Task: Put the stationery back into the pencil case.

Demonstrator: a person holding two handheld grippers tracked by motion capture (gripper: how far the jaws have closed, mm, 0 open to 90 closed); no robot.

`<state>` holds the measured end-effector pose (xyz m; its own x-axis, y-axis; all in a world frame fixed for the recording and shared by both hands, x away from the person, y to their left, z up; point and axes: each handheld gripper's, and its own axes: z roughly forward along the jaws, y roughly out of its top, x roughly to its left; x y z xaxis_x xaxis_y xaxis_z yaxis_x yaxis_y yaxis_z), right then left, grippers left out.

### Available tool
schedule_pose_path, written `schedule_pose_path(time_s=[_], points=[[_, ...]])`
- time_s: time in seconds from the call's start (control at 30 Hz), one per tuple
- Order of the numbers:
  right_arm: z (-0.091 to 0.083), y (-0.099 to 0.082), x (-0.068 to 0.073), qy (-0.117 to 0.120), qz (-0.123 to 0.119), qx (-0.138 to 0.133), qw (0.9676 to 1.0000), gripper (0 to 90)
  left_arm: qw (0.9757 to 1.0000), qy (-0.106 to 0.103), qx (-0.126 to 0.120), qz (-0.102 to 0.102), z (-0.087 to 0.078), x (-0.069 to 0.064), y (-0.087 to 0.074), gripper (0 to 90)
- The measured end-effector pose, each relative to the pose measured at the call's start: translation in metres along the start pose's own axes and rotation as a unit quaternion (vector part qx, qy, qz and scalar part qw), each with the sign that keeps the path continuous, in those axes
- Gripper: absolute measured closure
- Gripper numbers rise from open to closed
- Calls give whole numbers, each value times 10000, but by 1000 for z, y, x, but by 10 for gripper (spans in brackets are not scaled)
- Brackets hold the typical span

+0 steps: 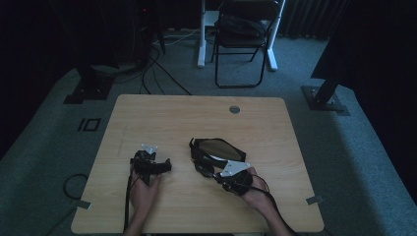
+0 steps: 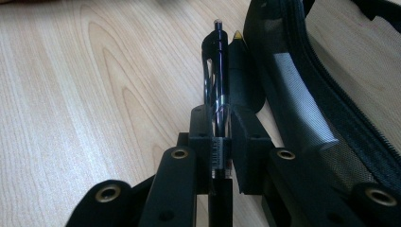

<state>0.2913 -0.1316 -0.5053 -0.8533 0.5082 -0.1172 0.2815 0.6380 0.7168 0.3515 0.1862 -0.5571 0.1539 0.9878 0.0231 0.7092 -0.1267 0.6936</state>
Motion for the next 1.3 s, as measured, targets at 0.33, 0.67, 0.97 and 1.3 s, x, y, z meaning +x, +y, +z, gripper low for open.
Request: schedule_pose_path(time_s=[0.33, 0.67, 0.97, 1.3], points=[[-4, 4, -2, -43, -24, -55, 10000, 798, 10000, 0, 1, 1, 0, 0, 0, 15], [-8, 8, -4, -93, -13, -133, 9999, 798, 10000, 0, -1, 0, 0, 0, 0, 15], [-11, 11, -6, -129, -27, -176, 9998, 798, 10000, 0, -1, 1, 0, 0, 0, 15], [-14, 16, -9, -156, -47, -231, 9996, 798, 10000, 0, 0, 1, 0, 0, 0, 15]])
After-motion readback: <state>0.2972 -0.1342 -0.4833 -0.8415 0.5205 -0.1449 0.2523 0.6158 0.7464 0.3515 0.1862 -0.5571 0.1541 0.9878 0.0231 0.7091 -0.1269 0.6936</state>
